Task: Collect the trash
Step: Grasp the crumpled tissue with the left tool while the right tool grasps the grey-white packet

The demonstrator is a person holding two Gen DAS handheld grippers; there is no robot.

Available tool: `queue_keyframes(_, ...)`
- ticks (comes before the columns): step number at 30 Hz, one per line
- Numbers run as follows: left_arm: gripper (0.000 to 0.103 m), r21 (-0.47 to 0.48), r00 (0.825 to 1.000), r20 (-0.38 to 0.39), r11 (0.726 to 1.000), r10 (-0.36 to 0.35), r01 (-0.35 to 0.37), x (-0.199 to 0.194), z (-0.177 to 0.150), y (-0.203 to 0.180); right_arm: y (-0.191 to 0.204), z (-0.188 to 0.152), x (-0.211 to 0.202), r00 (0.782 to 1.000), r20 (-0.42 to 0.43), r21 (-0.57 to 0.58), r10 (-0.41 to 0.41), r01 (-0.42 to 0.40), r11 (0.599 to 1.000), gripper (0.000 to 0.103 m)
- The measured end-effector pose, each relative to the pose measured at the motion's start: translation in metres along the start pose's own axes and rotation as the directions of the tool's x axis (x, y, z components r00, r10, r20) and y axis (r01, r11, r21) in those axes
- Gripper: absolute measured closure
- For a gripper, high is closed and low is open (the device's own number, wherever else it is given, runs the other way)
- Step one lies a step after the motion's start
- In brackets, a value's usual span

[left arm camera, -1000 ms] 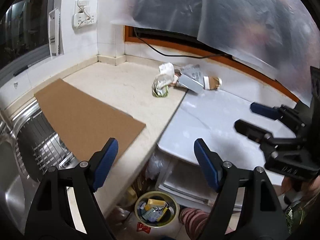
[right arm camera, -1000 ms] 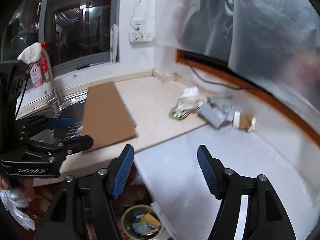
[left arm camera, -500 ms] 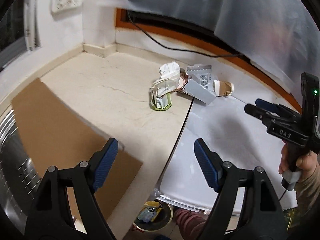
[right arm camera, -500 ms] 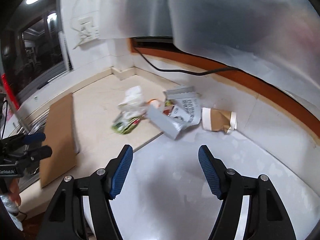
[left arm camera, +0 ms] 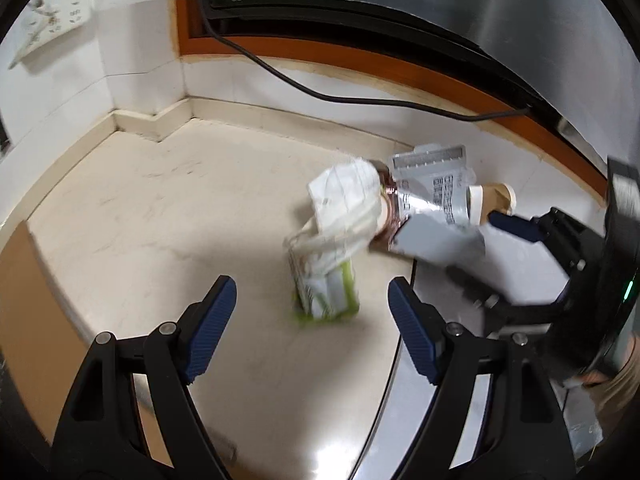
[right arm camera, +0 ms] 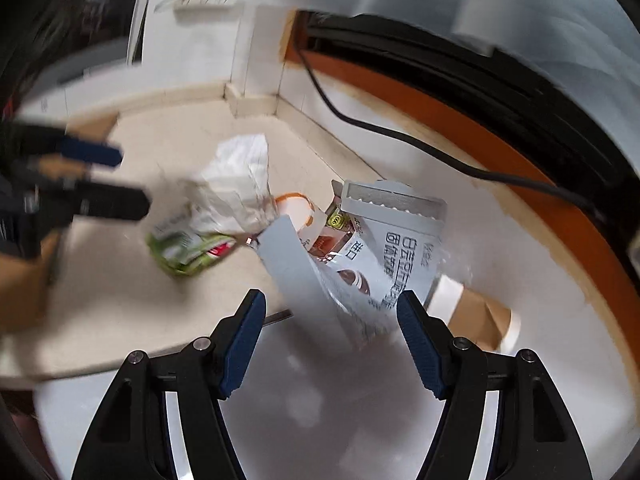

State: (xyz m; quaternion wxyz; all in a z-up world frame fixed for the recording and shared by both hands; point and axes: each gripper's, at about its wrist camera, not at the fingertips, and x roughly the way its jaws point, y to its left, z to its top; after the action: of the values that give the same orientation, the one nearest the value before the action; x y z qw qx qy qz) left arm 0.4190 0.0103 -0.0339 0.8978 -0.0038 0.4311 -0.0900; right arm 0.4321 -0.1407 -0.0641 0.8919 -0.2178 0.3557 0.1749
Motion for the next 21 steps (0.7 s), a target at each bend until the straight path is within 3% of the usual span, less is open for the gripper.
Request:
queue_keyframes(5,0.027,0.006,0.998,-0.02,0.998,-0.06,0.06,0.032,0.018,-0.007,0.014,-0.002,0.033,0.997,-0.025,-0.114,-0.073,0.069,0.991,0.034)
queue_keyframes(8,0.027,0.012,0.998,-0.032,0.998,-0.061,0.061,0.051,0.026,-0.013,0.016,-0.004,0.048,0.995,-0.032,-0.145,-0.099,0.093,0.985,0.035)
queue_keyframes(12,0.029,-0.001,0.997,-0.052,0.998,-0.055,0.055,0.073,0.03,-0.014,0.005,0.0,0.058,0.997,-0.045,-0.106,-0.059,0.054,0.993,0.059)
queue_keyframes(14,0.06,-0.019,0.996,-0.059,0.997,-0.069,0.068,0.078,0.028,-0.011,-0.001,0.002,0.055,0.999,-0.021,-0.076,-0.032,0.03,0.997,0.064)
queue_keyframes(15,0.06,-0.03,0.995,-0.055,0.996,-0.086,0.085,0.078,0.027,-0.009,-0.003,0.002,0.053,1.0,-0.013,-0.064,-0.017,0.017,0.998,0.065)
queue_keyframes(17,0.072,-0.052,0.994,-0.023,0.993,-0.105,0.104,0.072,0.026,-0.005,-0.007,0.001,0.048,1.0,0.01,-0.041,0.012,-0.011,0.999,0.066)
queue_keyframes(19,0.101,-0.074,0.99,-0.011,0.987,-0.142,0.141,0.064,0.022,-0.001,-0.008,0.001,0.042,1.0,0.025,-0.031,0.019,-0.018,0.999,0.067)
queue_keyframes(21,0.102,-0.08,0.99,0.008,0.987,-0.139,0.139,0.051,0.016,0.0,-0.011,0.002,0.03,0.998,0.054,0.004,0.043,-0.043,0.999,0.067)
